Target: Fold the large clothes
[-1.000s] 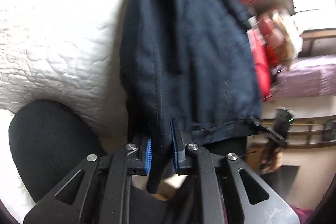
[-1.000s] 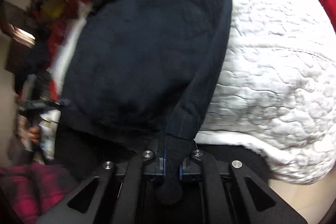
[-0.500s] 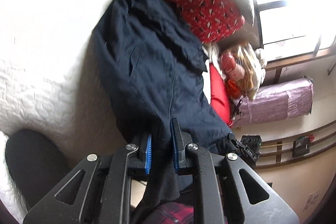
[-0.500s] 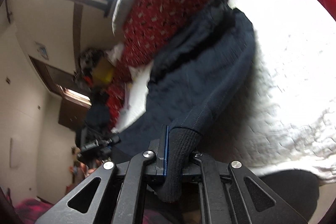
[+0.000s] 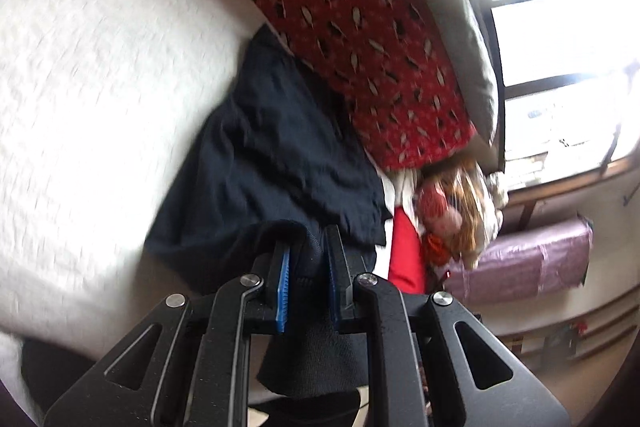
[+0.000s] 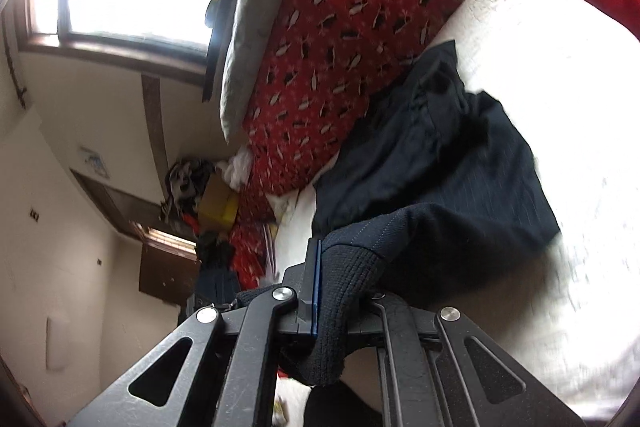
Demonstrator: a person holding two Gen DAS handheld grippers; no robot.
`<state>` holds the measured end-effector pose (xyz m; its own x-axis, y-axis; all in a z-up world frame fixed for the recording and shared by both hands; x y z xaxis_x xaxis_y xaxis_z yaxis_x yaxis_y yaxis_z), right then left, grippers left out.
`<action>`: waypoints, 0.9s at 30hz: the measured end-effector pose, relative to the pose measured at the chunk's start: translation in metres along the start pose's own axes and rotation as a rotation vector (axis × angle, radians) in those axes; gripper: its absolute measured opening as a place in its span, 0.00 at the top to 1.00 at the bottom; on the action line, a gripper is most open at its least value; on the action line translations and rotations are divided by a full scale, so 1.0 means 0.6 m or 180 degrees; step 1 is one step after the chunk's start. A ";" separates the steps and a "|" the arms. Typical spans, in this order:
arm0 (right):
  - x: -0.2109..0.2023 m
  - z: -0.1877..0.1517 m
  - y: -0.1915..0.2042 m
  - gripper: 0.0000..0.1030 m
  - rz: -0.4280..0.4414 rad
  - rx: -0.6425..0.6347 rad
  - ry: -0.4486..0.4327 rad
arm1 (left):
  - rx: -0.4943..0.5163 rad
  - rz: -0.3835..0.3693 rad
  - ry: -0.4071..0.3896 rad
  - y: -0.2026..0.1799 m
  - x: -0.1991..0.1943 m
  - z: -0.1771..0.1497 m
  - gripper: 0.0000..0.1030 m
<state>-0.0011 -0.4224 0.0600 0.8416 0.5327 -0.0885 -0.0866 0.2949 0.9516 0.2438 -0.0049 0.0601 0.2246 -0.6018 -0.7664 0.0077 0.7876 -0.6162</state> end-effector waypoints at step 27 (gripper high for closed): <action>0.268 0.351 -0.265 0.90 -0.0545 0.0628 -0.0602 | -0.0774 0.0521 0.0245 -0.032 0.323 0.335 0.84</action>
<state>0.2605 -0.5509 -0.0435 0.9208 0.3262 -0.2137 0.1544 0.1982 0.9679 0.4831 -0.1103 -0.0402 0.1292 -0.4850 -0.8649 -0.2583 0.8256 -0.5016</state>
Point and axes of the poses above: each gripper's, at about its wrist camera, not at the fingertips, and x roughly the way its jaws point, y to its left, z to its top, the point moved 4 cm from there along x, roughly the way its jaws point, and after that the axes turned 15 degrees about z, right-handed, at the moved point
